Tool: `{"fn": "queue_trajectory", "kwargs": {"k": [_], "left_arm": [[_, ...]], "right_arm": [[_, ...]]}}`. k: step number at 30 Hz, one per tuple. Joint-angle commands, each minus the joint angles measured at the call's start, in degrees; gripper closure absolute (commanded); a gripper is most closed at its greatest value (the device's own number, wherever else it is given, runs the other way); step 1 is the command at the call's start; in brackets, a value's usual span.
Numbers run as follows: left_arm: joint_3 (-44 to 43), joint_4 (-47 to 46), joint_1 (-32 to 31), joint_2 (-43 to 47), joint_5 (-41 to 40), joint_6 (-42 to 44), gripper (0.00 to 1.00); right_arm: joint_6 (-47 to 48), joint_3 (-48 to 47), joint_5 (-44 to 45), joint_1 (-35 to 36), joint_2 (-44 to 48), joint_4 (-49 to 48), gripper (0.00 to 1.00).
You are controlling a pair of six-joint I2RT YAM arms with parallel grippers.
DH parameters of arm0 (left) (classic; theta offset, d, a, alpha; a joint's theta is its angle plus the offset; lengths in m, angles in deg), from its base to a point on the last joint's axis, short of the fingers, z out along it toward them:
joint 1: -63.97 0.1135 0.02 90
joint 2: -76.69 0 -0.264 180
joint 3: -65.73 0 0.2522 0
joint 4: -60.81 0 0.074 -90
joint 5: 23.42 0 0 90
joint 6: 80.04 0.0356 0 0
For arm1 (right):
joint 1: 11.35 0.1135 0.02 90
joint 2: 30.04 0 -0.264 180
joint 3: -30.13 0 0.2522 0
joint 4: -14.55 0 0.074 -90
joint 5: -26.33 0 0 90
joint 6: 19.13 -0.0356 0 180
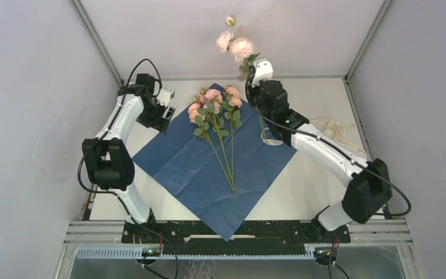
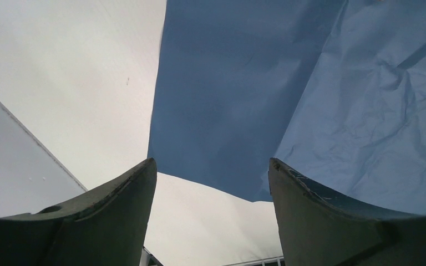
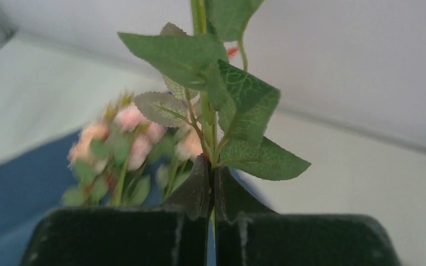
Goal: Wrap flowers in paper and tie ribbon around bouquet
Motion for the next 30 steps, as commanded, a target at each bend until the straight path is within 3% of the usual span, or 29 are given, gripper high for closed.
{"fn": "queue_trajectory", "kwargs": {"k": [1,3,8,16,22,26,30], "left_arm": [[1.75,-2.14,0.18,4.77,0.23,0.6,0.21],[2.29,-2.43,0.26,4.91,0.49,0.52,0.21],[3.52,-2.81,0.25,5.72,0.88,0.66,0.21],[5.97,-3.95,0.26,6.79,0.85,0.87,0.21],[6.62,-4.15,0.26,7.32,0.77,1.06,0.21],[6.85,-3.79,0.25,7.86,1.05,1.33,0.21],[6.8,-1.94,0.23,8.34,2.71,2.35,0.21]], "right_arm": [[-19.27,-3.67,-33.51,-5.56,-1.84,5.28,1.0],[-33.12,-6.53,-49.04,-6.69,-7.93,5.14,1.0],[-33.29,-19.16,-38.17,-0.81,-24.45,22.11,1.0],[-33.94,-26.26,-32.56,0.22,-36.89,24.86,1.0],[-31.46,-30.4,-32.83,-0.69,-40.77,29.54,0.57],[-27.99,-26.86,-33.19,-0.92,-33.93,29.85,0.46],[-20.57,-14.44,-41.05,-0.95,-18.6,22.61,0.37]]}}
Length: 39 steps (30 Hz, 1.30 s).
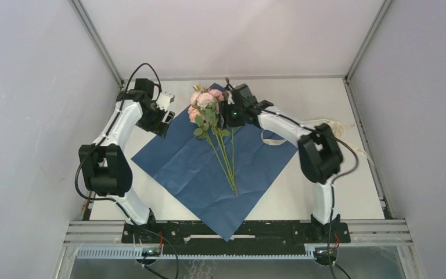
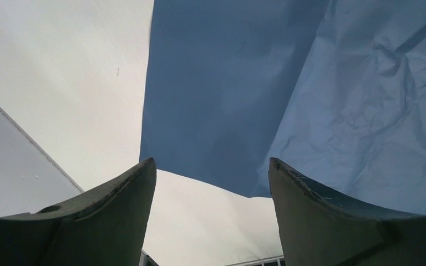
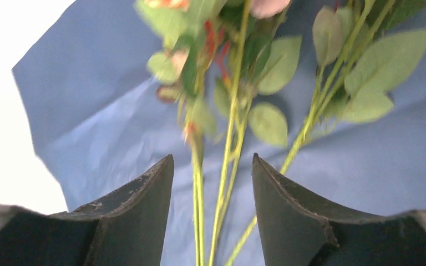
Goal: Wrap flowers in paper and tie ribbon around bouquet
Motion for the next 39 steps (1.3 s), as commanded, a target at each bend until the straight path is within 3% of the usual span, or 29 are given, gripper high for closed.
{"fn": "queue_trajectory", "kwargs": {"k": [1,5,8,11,15,18,22,31,34,39], "left_arm": [[0.81,1.05,0.27,4.07,2.62,2.16,0.21],[2.12,1.12,0.24,5.68,3.54,3.02,0.21],[2.69,1.09,0.28,6.28,4.42,2.88,0.2],[3.78,1.21,0.23,7.68,4.95,3.03,0.2],[7.19,0.45,0.25,11.04,5.39,4.25,0.19],[8.26,0.49,0.01,11.96,6.37,4.35,0.19],[8.88,0.69,-0.62,12.43,6.59,4.29,0.19],[11.11,0.82,-1.47,15.18,6.58,4.82,0.19],[11.12,0.83,-1.48,15.18,6.22,4.97,0.18],[10.72,1.08,-1.54,14.71,6.01,5.01,0.18]], "right_arm": [[12.06,11.0,-10.22,-0.3,21.0,-7.57,0.37],[34.86,22.58,-30.15,0.63,33.55,-2.15,0.36],[55.64,36.11,-30.03,9.73,42.54,-4.93,0.31],[79.77,44.91,-32.24,16.74,46.61,-0.4,0.26],[82.38,46.55,-33.29,19.98,47.45,8.76,0.3],[84.49,49.91,-29.34,26.04,47.2,11.88,0.31],[84.12,55.73,-19.6,32.33,44.95,3.52,0.3],[82.17,59.54,-8.0,36.35,38.41,-7.55,0.33],[81.87,60.68,-5.05,36.72,38.22,-11.64,0.42],[80.04,61.44,-4.68,36.14,42.46,-16.25,0.76]]}}
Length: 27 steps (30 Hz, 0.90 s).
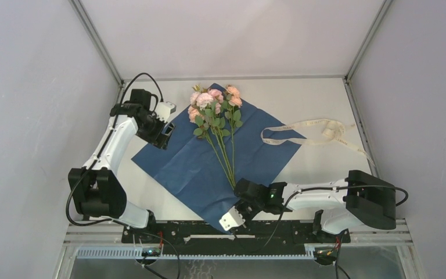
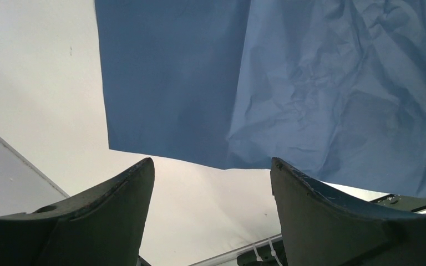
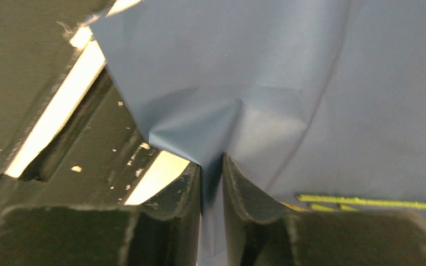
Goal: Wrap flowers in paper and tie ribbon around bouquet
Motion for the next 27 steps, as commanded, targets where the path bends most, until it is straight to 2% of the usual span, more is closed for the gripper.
{"fn": "queue_trajectory", "kwargs": {"k": [1,4,7,9,13,19,22,27], "left_arm": [[0.15,-0.14,-0.38,1.77,0.47,1.38,0.18],[-0.24,0.19,-0.96,1.57,0.59,1.34,0.18],[-0.54,1.66,-2.76,1.62,2.19,2.59,0.18],[-0.45,2.46,-5.27,2.18,4.6,4.24,0.18],[0.67,4.53,-13.24,3.22,13.0,10.62,0.17],[5.24,5.62,-20.27,6.67,30.15,22.13,0.03],[9.17,1.48,-23.0,7.79,35.01,22.38,0.0],[16.55,-10.71,-25.43,7.72,38.11,17.11,0.0]], "right_arm": [[-1.61,0.68,3.43,-0.83,3.45,-7.18,0.81],[-3.29,0.67,1.87,-2.36,4.83,-7.23,0.93],[-6.88,0.41,-0.39,-4.64,6.33,-8.61,0.95],[-11.25,-0.87,-5.72,-8.06,6.69,-9.4,0.96],[-21.88,-3.41,-20.2,-17.88,3.84,-10.63,0.98],[-36.27,-9.08,-28.0,-25.56,-4.76,-9.71,1.0],[-42.13,-11.87,-32.29,-28.52,-7.73,-9.36,1.0],[-46.0,-12.23,-35.13,-30.99,-8.82,-9.17,1.0]]}}
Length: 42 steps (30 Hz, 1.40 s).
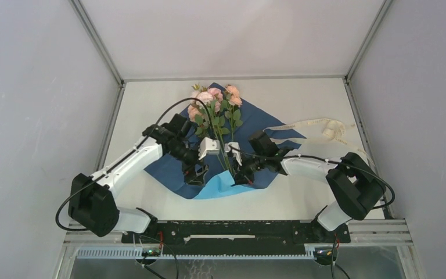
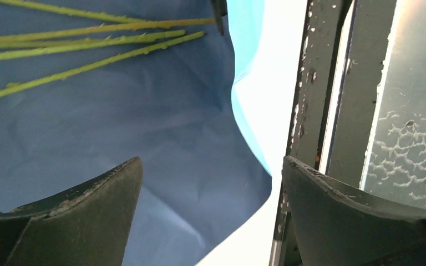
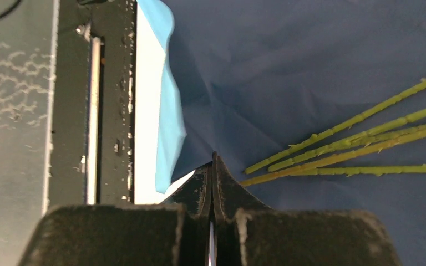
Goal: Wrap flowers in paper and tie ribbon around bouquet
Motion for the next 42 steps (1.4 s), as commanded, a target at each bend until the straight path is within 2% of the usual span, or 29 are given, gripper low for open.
{"fn": "queue_trajectory", "kwargs": {"k": [1,6,8,9,13,14,17,19,22,24,26,30,35,38,42], "left_arm": [[5.69,-12.1,-1.86,0.31,8.17,-2.2,0.0],[9.71,-26.47,-5.47,-1.55,1.65,-13.68,0.0],[9.33,-27.85,-6.45,-3.98,-0.17,-15.95,0.09],[8.84,-27.47,-6.61,-5.09,-0.3,-16.49,0.19],[8.28,-26.15,-6.6,-6.43,0.02,-17.31,0.89],[8.51,-26.06,-6.57,-6.19,0.5,-17.38,0.98],[8.5,-25.36,-6.51,-5.57,1.29,-17.92,1.0],[8.06,-26.19,-5.92,-5.48,-0.33,-20.33,1.0],[7.1,-26.81,-4.25,-6.63,-2.74,-23.75,1.0],[6.79,-26.96,-2.88,-7.93,-2.36,-25.25,1.0],[6.68,-26.92,-1.68,-9.48,-1.3,-26.63,1.0],[6.56,-26.26,0.03,-10.62,1.52,-27.47,1.0],[6.97,-23.65,0.76,-7.24,5.36,-24.71,1.0],[6.09,-17.78,0.17,-4.31,8.7,-19.7,1.0],[5.53,-10.13,-0.93,-3.42,7.74,-13.3,1.0]], "right_arm": [[-7.94,-2.03,-6.41,-1.82,-0.04,-1.47,1.0],[-9.55,-2.02,-6.47,-2.32,-0.2,-0.69,1.0],[-10.09,-2.03,-6.5,-2.31,-0.32,-0.57,0.97],[-10.28,-2.03,-5.96,-2.37,-0.19,-0.27,0.95],[-13.06,-2.02,-4.82,-4.19,1.52,0.78,0.79],[-14.35,-2.03,-4.71,-4.99,2.2,0.83,0.73],[-18.35,-2.03,-5.42,-8.48,4.9,0.46,0.61],[-22.54,-2.01,-6.1,-10.86,6.37,-1.47,0.59],[-32.82,-2.03,-2.22,-14.31,4.45,-5.28,0.61],[-38.8,-2.2,4.64,-15.51,0.91,-7.89,0.7],[-41.87,-3.96,8.52,-16.06,-3.86,-6.43,0.73],[-43.54,-5.65,13.6,-16.41,-10.74,-0.26,0.76],[-44.15,-5.35,17.62,-18.45,-16.16,6.7,0.79],[-44.08,-4.98,19.97,-19.17,-17.0,8.64,0.8],[-43.81,-4.99,19.89,-19.72,-16.19,9.56,0.8]]}}
